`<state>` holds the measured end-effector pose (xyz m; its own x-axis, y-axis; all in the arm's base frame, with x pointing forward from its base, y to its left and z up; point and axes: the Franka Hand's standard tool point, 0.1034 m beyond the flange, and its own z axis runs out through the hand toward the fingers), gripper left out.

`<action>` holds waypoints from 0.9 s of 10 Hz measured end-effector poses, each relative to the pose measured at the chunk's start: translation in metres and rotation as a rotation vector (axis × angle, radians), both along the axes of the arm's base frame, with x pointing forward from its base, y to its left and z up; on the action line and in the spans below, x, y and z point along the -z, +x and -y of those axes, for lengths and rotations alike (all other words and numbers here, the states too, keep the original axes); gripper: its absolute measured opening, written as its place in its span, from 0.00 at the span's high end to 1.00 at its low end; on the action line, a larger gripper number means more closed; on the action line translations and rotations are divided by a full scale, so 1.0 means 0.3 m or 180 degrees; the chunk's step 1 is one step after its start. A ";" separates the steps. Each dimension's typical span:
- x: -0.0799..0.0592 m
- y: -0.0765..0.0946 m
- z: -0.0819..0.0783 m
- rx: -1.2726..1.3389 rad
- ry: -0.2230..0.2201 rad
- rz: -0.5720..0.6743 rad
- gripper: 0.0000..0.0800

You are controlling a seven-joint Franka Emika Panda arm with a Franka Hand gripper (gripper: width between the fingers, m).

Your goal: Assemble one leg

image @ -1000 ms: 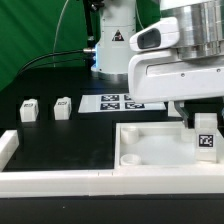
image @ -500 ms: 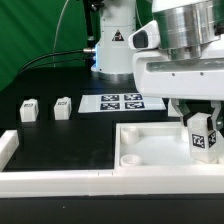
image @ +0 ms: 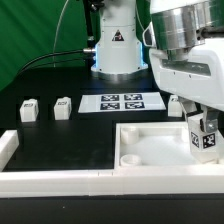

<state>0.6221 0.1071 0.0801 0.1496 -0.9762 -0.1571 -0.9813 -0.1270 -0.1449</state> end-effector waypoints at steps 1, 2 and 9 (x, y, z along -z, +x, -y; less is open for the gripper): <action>0.001 -0.002 -0.007 0.0252 0.0068 -0.0045 0.63; 0.002 -0.004 -0.013 0.0347 0.0089 -0.0064 0.63; 0.008 -0.007 -0.019 -0.0342 -0.0009 0.0050 0.20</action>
Offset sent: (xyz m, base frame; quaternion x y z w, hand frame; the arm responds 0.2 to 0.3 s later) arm 0.0000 0.0000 0.0000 0.0000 0.0000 0.0000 1.0000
